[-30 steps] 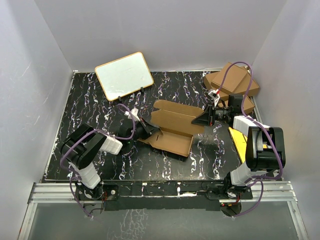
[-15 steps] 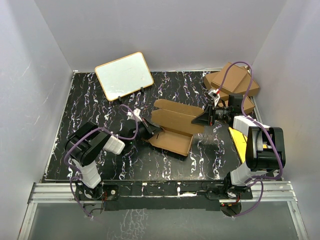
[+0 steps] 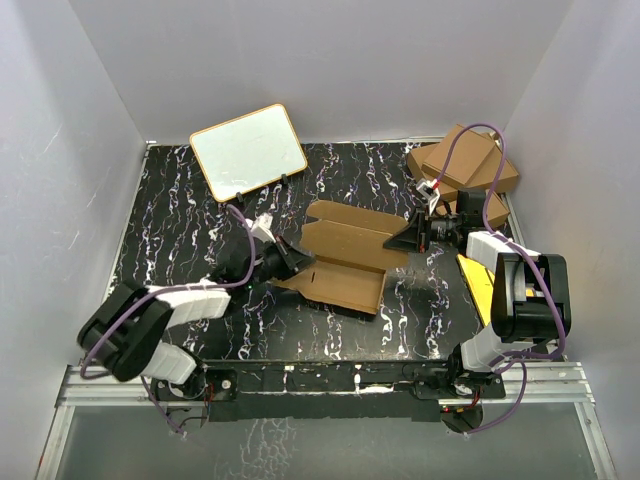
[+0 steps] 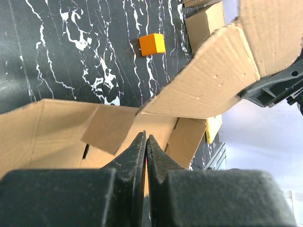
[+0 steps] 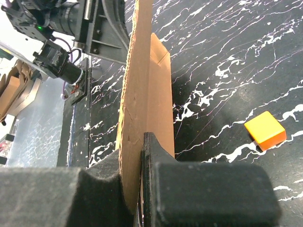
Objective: Fold the paper box
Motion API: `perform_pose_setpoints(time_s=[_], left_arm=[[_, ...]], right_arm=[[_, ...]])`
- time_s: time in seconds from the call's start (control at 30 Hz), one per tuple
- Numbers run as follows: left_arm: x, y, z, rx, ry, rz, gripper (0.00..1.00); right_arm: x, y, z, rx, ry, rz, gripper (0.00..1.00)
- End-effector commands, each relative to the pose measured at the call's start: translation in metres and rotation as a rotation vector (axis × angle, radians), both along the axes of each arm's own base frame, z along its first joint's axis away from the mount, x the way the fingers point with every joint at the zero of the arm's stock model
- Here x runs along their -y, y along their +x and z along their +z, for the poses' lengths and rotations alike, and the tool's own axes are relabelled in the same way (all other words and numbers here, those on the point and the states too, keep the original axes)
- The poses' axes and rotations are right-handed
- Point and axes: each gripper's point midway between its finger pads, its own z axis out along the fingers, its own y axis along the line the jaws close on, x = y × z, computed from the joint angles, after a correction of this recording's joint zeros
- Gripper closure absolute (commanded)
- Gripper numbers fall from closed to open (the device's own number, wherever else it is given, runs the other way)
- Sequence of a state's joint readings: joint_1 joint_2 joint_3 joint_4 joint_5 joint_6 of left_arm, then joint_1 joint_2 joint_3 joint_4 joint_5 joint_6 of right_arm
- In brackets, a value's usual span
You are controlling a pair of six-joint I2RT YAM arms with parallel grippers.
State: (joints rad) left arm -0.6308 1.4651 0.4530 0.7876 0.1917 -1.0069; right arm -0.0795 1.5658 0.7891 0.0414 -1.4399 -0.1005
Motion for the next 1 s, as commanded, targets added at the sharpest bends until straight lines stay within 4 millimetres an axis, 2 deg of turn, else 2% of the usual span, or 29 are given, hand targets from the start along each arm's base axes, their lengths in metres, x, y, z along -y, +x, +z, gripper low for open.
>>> perform_pose_setpoints(time_s=[0.0, 0.17, 0.27, 0.37, 0.5, 0.6, 0.97], left_arm=[[-0.022, -0.019, 0.002, -0.008, 0.118, 0.002, 0.98], [-0.045, -0.035, 0.016, -0.025, 0.229, 0.003, 0.93], [-0.059, -0.052, 0.008, -0.098, 0.296, -0.004, 0.92], [-0.063, -0.07, -0.006, -0.194, 0.28, -0.013, 0.92], [-0.068, -0.08, -0.025, -0.289, 0.274, 0.024, 0.99], [-0.068, -0.076, -0.03, -0.293, 0.271, 0.049, 1.0], [-0.032, -0.033, -0.039, -0.24, 0.313, -0.02, 0.97]], right_arm=[[0.002, 0.005, 0.016, 0.101, 0.015, 0.029, 0.92], [0.002, 0.004, 0.019, 0.111, 0.017, 0.034, 0.92], [0.002, 0.003, 0.021, 0.118, 0.02, 0.038, 0.92], [0.002, 0.004, 0.02, 0.123, 0.016, 0.037, 0.92], [0.002, 0.003, 0.018, 0.112, 0.021, 0.041, 0.92], [0.001, 0.002, 0.018, 0.107, 0.026, 0.049, 0.92], [0.0, 0.001, 0.017, 0.095, 0.036, 0.059, 0.92]])
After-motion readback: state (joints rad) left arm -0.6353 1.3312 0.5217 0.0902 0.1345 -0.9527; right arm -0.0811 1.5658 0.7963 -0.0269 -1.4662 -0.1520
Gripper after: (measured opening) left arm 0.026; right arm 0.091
